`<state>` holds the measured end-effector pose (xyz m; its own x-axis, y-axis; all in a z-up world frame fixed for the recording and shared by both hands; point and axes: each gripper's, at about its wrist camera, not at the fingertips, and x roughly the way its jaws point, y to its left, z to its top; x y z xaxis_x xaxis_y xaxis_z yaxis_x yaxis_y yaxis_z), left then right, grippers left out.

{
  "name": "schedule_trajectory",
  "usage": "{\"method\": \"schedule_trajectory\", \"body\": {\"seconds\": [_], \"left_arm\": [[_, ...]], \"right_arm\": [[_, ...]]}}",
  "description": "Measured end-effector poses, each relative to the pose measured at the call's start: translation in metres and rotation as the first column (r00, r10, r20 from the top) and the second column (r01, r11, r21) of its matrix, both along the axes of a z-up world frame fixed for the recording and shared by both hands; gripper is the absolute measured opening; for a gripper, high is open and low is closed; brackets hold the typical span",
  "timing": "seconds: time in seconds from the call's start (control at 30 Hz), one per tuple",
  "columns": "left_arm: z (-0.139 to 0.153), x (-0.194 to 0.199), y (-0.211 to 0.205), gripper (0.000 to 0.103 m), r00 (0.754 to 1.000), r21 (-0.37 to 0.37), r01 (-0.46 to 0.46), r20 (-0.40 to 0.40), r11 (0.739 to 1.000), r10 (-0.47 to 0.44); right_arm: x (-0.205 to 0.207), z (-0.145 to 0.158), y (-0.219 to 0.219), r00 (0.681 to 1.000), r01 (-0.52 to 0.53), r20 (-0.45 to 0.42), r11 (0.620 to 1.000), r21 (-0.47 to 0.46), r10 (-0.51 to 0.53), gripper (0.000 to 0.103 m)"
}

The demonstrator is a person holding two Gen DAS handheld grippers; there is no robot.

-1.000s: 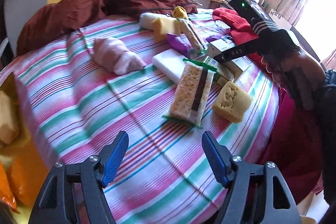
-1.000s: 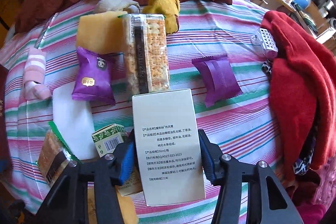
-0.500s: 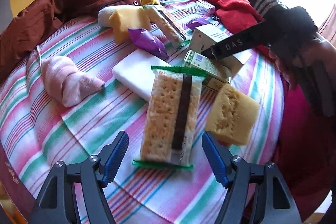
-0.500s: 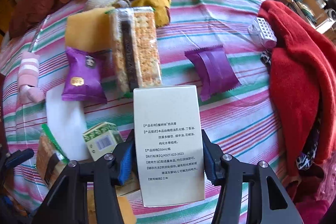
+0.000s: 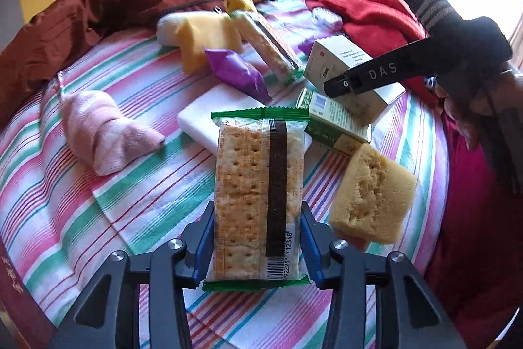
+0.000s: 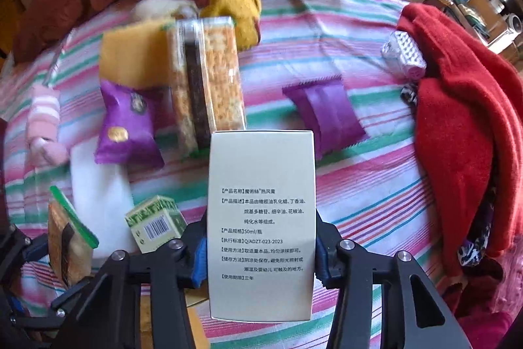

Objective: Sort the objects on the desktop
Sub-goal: 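Grasp the cracker pack with the left gripper while the right grasps a white box, then carry both items to the gold tray and release them inside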

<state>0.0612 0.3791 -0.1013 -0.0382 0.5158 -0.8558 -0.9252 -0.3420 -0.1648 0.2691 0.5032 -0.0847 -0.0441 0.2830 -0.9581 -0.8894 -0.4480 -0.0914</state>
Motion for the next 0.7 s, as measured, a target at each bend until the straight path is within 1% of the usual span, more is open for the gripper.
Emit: {"method": "schedule_trajectory", "body": {"seconds": [0.17, 0.27, 0.3, 0.33, 0.4, 0.47, 0.53, 0.63, 0.7], "left_arm": [[0.019, -0.002, -0.022, 0.047, 0.997, 0.041, -0.073, 0.002, 0.997, 0.073], [0.040, -0.006, -0.046, 0.047, 0.992, 0.069, -0.123, -0.010, 0.990, 0.124], [0.048, -0.008, -0.057, 0.047, 0.989, 0.085, -0.143, -0.012, 0.986, 0.145], [0.054, -0.010, -0.067, 0.047, 0.987, 0.097, -0.161, -0.011, 0.982, 0.163], [0.067, -0.017, -0.092, 0.047, 0.978, 0.121, -0.204, -0.010, 0.971, 0.207], [0.077, -0.026, -0.115, 0.047, 0.965, 0.142, -0.256, -0.014, 0.956, 0.260], [0.088, -0.033, -0.145, 0.047, 0.945, 0.165, -0.315, -0.036, 0.935, 0.324], [0.094, -0.045, -0.185, 0.047, 0.909, 0.173, -0.404, -0.037, 0.898, 0.415], [0.095, -0.052, -0.217, 0.047, 0.877, 0.170, -0.466, -0.043, 0.868, 0.479]], "right_arm": [[0.008, 0.013, 0.003, 0.998, 0.015, -0.068, 0.999, 0.038, -0.012, 0.050], [0.015, 0.028, 0.006, 0.990, 0.025, -0.137, 0.997, 0.068, -0.015, 0.050], [0.016, 0.036, 0.003, 0.983, 0.017, -0.184, 0.996, 0.085, -0.001, 0.050], [0.015, 0.034, 0.007, 0.976, 0.005, -0.217, 0.994, 0.105, 0.018, 0.050], [0.010, 0.050, 0.001, 0.952, -0.046, -0.290, 0.984, 0.171, 0.095, 0.050], [0.002, 0.064, -0.013, 0.938, -0.086, -0.311, 0.974, 0.208, 0.150, 0.050], [-0.013, 0.077, -0.030, 0.933, -0.125, -0.304, 0.965, 0.232, 0.194, 0.050], [-0.043, 0.095, -0.062, 0.902, -0.205, -0.329, 0.947, 0.246, 0.280, 0.050], [-0.069, 0.105, -0.087, 0.873, -0.276, -0.337, 0.927, 0.252, 0.352, 0.050]]}}
